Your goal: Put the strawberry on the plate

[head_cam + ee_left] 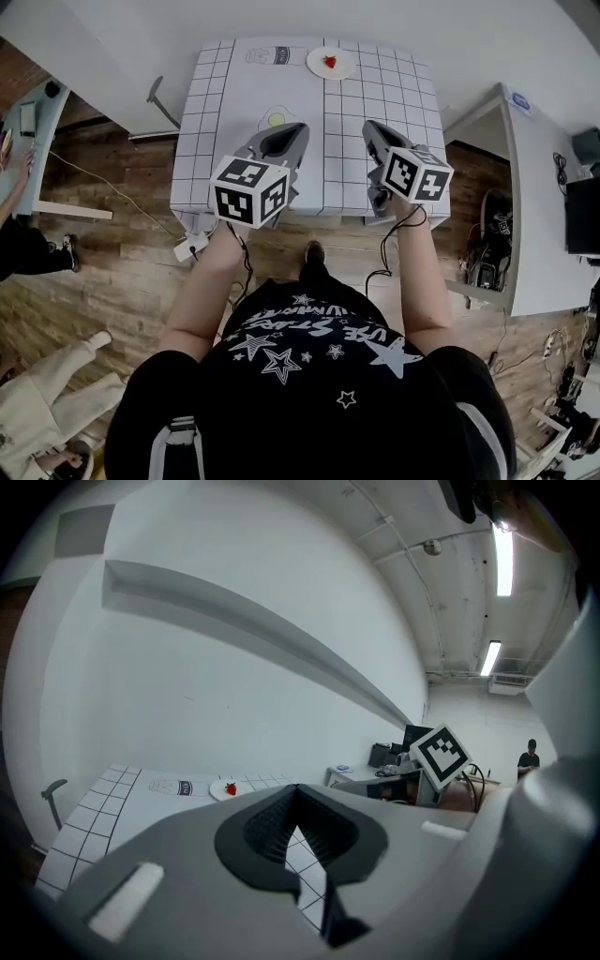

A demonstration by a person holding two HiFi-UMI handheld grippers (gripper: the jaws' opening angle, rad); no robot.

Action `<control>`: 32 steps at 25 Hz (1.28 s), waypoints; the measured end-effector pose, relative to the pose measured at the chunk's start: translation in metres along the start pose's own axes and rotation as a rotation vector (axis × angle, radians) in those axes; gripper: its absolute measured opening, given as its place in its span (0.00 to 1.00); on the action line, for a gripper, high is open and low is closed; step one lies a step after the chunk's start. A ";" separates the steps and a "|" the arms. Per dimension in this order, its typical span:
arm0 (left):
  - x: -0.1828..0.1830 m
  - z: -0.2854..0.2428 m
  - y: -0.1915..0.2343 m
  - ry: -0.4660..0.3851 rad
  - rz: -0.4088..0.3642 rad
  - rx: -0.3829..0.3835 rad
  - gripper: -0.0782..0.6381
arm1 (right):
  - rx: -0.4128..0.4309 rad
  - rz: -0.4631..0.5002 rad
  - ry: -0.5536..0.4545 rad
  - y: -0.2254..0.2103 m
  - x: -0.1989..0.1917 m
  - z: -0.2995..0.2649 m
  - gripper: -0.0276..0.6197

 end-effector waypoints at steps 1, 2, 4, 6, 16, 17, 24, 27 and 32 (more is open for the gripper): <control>-0.001 0.008 -0.002 -0.004 -0.001 -0.001 0.12 | 0.002 -0.001 -0.004 0.007 -0.004 0.005 0.06; -0.001 0.015 -0.005 -0.008 -0.002 -0.004 0.12 | 0.003 0.000 -0.008 0.014 -0.007 0.011 0.06; -0.002 0.030 -0.012 -0.017 -0.006 -0.010 0.12 | 0.001 0.007 -0.015 0.026 -0.013 0.023 0.06; -0.003 0.045 -0.020 -0.027 -0.013 -0.016 0.12 | -0.007 0.005 -0.027 0.035 -0.018 0.036 0.06; -0.017 0.123 -0.063 -0.055 -0.008 -0.040 0.12 | -0.009 -0.026 -0.066 0.084 -0.061 0.106 0.06; -0.019 0.131 -0.067 -0.057 -0.009 -0.042 0.12 | -0.005 -0.028 -0.067 0.090 -0.067 0.113 0.06; -0.071 0.194 -0.107 -0.084 -0.023 -0.066 0.12 | -0.018 0.003 -0.087 0.126 -0.145 0.165 0.06; -0.093 0.211 -0.122 -0.085 -0.016 -0.077 0.12 | -0.023 0.014 -0.088 0.135 -0.173 0.186 0.06; -0.075 0.223 -0.155 -0.077 -0.015 -0.095 0.12 | -0.032 0.027 -0.072 0.144 -0.164 0.226 0.06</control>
Point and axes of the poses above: the fingertips, and each gripper's own axes: z backward along the fingers, y to its left, x out of its top, the point moved 3 cm from there along z, backward along the fingers, and after that the axes turned 9 degrees about -z, right-handed, at the moved point
